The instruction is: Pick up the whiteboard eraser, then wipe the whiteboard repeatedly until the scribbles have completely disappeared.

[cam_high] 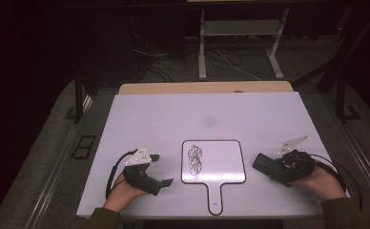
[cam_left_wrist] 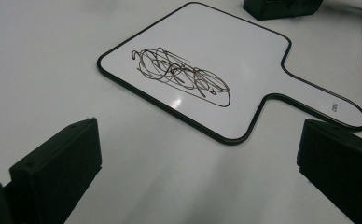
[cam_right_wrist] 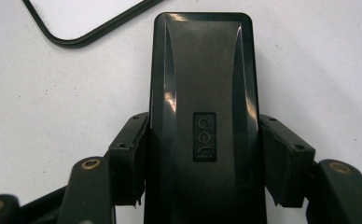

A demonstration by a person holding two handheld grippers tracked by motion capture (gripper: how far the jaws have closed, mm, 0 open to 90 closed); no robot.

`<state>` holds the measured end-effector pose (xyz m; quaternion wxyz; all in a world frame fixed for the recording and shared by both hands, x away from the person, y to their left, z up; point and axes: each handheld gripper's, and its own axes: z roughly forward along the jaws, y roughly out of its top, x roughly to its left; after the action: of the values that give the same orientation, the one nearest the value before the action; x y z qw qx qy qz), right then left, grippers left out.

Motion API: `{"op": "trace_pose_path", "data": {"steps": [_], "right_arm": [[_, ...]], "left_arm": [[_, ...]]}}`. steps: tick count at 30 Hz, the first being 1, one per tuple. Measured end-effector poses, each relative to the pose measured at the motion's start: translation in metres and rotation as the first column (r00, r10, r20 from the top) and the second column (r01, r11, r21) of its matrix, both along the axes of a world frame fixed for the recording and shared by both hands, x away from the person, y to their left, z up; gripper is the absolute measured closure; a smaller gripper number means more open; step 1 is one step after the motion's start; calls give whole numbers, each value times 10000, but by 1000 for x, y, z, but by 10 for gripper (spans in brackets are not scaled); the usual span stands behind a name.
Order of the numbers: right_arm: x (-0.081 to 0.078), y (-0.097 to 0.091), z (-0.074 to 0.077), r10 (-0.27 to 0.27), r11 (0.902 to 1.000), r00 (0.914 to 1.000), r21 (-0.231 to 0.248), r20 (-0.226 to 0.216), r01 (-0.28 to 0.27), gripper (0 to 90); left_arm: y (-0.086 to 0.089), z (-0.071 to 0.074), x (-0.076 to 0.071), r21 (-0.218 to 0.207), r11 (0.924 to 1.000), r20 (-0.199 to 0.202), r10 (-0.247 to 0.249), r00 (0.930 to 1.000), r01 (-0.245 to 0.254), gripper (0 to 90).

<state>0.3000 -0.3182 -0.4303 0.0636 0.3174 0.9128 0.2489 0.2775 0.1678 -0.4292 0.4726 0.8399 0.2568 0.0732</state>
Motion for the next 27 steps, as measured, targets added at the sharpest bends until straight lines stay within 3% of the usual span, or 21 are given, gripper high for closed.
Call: {"op": "trace_pose_path", "data": {"steps": [9,27], "right_arm": [[0,0,3,-16,9999,10000,118,-13,16,383],[2,3,17,-155,9952,9999,970,57,149,382]], "left_arm": [[-1,0,0,28,10000,-46,-29,10000,29,0],[-2,-1,-1,25,10000,-78,-30,10000,31,0]]}}
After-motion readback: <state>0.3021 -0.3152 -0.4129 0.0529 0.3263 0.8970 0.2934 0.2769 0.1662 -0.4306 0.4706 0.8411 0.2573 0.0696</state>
